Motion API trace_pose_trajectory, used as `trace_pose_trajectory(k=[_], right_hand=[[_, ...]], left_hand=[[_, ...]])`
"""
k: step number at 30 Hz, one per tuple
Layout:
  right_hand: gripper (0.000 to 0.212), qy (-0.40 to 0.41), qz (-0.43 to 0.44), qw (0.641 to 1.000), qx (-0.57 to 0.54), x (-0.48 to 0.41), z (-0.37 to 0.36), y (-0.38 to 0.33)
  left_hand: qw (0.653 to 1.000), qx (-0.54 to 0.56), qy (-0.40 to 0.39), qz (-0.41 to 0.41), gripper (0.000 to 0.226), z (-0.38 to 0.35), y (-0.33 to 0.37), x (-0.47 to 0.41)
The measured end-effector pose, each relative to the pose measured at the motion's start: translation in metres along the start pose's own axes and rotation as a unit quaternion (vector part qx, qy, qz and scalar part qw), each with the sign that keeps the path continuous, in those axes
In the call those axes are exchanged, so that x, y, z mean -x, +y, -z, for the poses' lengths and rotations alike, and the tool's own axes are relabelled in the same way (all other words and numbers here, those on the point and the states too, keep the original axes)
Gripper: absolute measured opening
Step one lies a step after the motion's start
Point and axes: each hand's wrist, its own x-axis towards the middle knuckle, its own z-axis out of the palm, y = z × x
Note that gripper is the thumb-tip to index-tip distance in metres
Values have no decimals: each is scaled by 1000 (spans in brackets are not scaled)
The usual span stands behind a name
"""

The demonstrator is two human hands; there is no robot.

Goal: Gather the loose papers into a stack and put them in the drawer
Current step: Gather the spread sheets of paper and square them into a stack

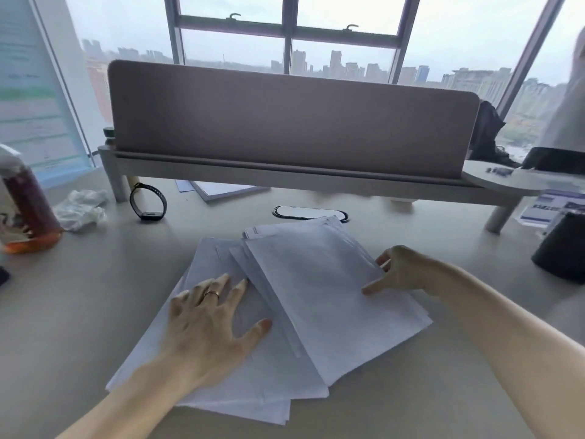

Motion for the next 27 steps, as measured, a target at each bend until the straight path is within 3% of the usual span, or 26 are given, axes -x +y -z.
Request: trace_pose_trajectory(k=[7, 11, 15, 18, 22, 24, 27], right_hand=[[34, 15, 36, 999, 8, 18, -16, 2], [21, -45, 66, 992, -94, 47, -13, 12], [33, 26, 67, 985, -158, 49, -19, 16], [22, -21, 68, 980, -188, 50, -28, -1], [48, -3, 41, 983, -177, 44, -36, -7], [53, -23, 38, 987, -155, 44, -41, -9], [41, -22, 32, 986, -163, 44, -45, -15]], left_hand=[[1000, 26, -5, -2, 91, 3, -5, 0], [995, 95, -32, 0, 57, 8, -7, -2], [974, 218, -32, 48, 52, 21, 1, -3], [903, 409, -53, 123, 32, 32, 11, -11], [720, 658, -28, 217, 15, 43, 9, -24], [678, 691, -35, 248, 7, 49, 10, -27], [653, 707, -81, 257, 24, 50, 12, -35]])
